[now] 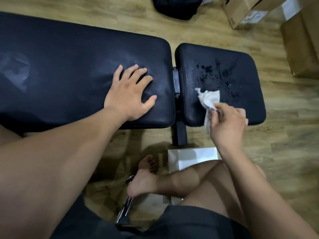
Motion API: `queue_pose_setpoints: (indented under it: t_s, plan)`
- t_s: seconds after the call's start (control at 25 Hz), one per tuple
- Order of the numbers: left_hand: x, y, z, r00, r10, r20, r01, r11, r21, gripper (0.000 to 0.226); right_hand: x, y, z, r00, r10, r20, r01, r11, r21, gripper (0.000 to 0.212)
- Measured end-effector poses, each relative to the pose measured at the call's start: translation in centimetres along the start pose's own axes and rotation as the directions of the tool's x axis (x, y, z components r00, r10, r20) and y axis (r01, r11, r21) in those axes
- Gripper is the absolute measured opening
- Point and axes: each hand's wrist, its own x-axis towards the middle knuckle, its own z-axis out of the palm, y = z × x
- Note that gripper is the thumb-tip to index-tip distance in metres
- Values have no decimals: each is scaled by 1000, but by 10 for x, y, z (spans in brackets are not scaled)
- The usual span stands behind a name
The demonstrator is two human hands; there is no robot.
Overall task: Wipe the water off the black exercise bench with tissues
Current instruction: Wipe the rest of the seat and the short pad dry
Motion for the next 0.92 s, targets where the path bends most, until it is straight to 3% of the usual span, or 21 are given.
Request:
queue_pose_setpoints:
  t_s: [0.12, 0.24, 0.44, 0.64, 0.76, 0.92]
  plan:
    - [-1, 0, 1, 1000, 0, 1, 0, 1000, -1, 64, -15, -8, 14, 988, 149, -41, -138, 970, 200, 20]
    - [0, 1, 1, 1000, 6, 4, -6, 1000, 15, 62, -46, -38, 24, 975, 220, -46, -197, 935, 295, 22]
    - [0, -1, 0, 1000, 17, -11, -17, 1000, -18, 62, -49, -20, 21, 975, 219, -37, -198, 934, 296, 25]
    - [-1, 0, 2, 999, 21, -26, -22, 1000, -10, 63, -3, 66, -1, 855, 515, -61, -497, 847, 188, 30]
    - [-1, 2, -1, 999, 26, -35, -26, 999, -19, 63, -23, 21, 19, 876, 478, -70, -438, 847, 302, 30]
    - [-2, 3, -1, 999, 23, -46, -24, 1000, -16, 62, -65, -29, 38, 920, 390, 49, -366, 805, 468, 26]
